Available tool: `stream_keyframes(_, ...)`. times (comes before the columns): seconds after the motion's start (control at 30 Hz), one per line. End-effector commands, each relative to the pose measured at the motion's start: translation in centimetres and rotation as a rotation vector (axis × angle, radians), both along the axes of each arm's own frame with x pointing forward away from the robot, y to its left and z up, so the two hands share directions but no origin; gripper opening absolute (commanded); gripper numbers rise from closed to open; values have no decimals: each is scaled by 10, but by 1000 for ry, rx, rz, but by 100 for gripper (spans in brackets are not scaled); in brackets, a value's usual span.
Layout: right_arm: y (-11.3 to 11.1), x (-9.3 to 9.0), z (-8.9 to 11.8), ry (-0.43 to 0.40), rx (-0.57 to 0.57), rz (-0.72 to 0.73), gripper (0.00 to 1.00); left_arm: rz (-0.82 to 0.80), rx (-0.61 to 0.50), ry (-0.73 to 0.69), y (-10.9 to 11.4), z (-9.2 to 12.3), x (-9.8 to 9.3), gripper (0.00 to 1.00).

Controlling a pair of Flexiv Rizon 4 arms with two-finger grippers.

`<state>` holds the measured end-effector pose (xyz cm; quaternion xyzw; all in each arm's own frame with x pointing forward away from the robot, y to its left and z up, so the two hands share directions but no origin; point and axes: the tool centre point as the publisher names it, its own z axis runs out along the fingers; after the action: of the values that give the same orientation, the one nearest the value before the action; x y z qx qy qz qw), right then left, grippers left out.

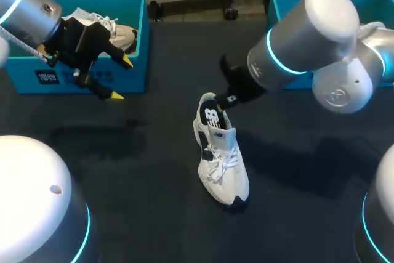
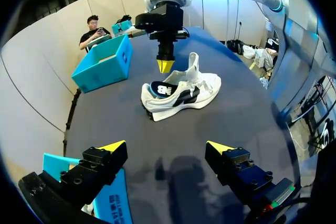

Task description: Take the shoe out of the shoebox, open the shoe tongue, remove and reinsert the insole, then place the shoe into the shoebox

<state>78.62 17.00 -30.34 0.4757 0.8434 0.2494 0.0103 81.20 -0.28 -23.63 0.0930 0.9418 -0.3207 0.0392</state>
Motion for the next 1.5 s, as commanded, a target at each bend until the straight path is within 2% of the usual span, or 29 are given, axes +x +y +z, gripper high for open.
stream_keyframes(0.03, 2, -1, 0, -11, -21, -13, 0, 1, 2, -2, 0, 0, -1, 100)
stream_keyframes(0.23, 2, -1, 0, -11, -21, -13, 0, 1, 2, -2, 0, 0, -1, 100)
stream_keyframes(0.63, 15, -4, -14, 53, -72, -141, 0, 1, 2, -2, 0, 0, -1, 100)
stream_keyframes(1.13, 18, -22, -37, 104, -84, -261, 0, 1, 2, -2, 0, 0, -1, 100)
stream_keyframes(1.5, 15, -16, -55, 131, -133, -274, 0, 1, 2, -2, 0, 0, -1, 100)
